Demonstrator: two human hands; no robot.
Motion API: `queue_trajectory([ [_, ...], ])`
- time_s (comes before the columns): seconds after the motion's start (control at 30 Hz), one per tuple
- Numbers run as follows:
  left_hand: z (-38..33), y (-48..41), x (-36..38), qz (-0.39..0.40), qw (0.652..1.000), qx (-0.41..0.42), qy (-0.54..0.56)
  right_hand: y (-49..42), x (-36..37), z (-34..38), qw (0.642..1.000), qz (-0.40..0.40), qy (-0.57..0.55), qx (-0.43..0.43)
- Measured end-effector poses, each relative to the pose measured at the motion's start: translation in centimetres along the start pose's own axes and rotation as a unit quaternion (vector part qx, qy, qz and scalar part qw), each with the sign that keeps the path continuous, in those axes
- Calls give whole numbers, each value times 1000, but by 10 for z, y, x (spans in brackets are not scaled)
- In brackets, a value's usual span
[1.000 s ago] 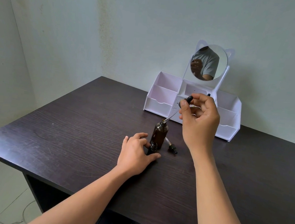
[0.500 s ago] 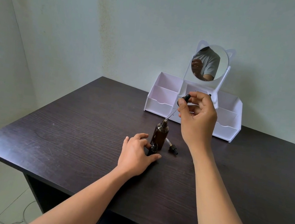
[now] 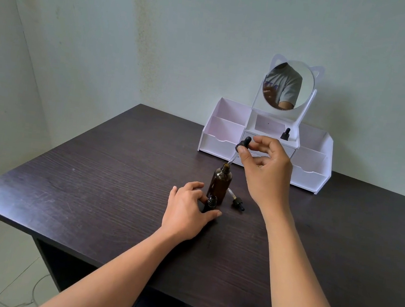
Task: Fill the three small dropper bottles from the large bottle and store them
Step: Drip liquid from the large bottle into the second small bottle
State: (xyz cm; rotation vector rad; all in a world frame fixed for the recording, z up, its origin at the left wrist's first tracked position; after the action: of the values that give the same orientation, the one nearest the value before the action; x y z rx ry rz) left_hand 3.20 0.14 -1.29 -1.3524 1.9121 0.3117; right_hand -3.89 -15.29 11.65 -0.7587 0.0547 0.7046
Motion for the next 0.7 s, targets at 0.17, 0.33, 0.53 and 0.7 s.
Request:
queue_trajectory([
  [0.17, 0, 0, 0, -9, 1000, 6, 2, 15, 1, -26, 994, 66, 71, 54],
  [0.33, 0, -1, 0, -7, 1000, 3, -1, 28, -1, -23, 999, 33, 20, 14],
  [0.53, -1, 0, 0, -4, 1000, -4, -1, 13, 12, 5, 996, 45, 25, -66],
  [0.7, 0, -1, 1, -1, 1000, -3, 0, 2, 31, 8, 991, 84, 70, -70],
])
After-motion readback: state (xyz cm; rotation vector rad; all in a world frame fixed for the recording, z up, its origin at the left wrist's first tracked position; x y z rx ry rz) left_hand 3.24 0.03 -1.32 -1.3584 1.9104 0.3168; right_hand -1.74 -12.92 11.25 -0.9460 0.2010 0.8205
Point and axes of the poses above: each hand's wrist, its own y-axis away from the middle knuckle, its own x-axis out of the palm, z = x × y, the point moved 7 cm from there along -y, towards the middle knuckle, and after that the axes turned 2 degrees about -x, right-handed, at the moved point
